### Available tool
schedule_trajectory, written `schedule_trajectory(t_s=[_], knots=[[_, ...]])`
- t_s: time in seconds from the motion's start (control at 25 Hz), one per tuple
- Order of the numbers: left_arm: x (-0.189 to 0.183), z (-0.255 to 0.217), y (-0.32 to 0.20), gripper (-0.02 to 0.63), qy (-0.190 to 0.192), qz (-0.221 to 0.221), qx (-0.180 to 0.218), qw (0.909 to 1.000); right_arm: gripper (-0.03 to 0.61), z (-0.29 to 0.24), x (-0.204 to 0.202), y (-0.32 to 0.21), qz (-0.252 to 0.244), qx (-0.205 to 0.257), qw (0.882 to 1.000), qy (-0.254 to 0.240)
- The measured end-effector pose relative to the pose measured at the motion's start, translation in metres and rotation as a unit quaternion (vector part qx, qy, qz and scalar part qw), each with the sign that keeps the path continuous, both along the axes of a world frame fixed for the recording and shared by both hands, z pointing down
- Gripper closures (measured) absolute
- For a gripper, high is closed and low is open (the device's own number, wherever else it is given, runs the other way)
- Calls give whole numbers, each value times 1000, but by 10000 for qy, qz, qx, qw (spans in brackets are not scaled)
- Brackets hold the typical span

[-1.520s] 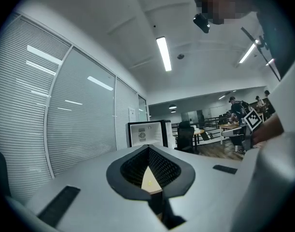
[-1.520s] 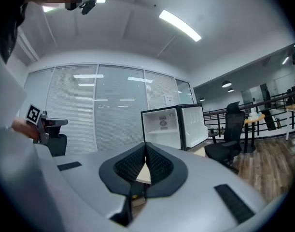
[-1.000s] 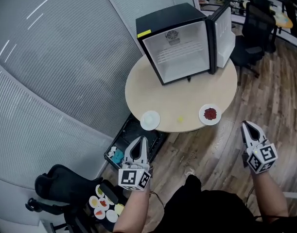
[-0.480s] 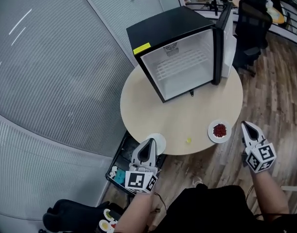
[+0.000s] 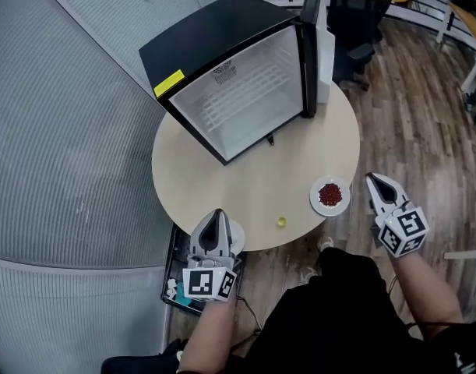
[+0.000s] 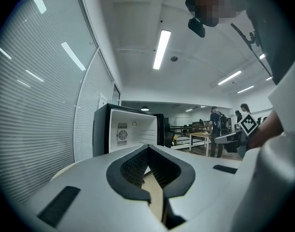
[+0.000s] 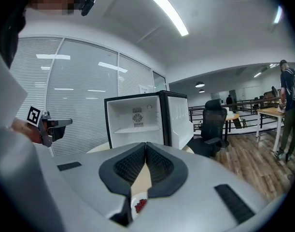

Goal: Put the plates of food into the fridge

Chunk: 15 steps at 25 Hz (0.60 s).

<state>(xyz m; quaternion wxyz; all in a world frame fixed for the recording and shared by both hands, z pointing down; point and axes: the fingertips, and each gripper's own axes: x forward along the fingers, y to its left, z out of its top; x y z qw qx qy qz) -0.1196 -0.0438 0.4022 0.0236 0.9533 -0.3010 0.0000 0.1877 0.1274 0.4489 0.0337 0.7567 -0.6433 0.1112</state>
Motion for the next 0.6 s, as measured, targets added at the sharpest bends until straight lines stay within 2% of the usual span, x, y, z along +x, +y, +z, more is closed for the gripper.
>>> schedule_trajectory(t_s=[0.24, 0.6], knots=[[35, 19, 7, 607, -21, 413, -27, 9991, 572, 31, 0, 6, -49, -136, 9997, -172], [85, 72, 14, 607, -323, 813, -416, 9953, 572, 112, 20, 26, 267, -680, 9949, -691]])
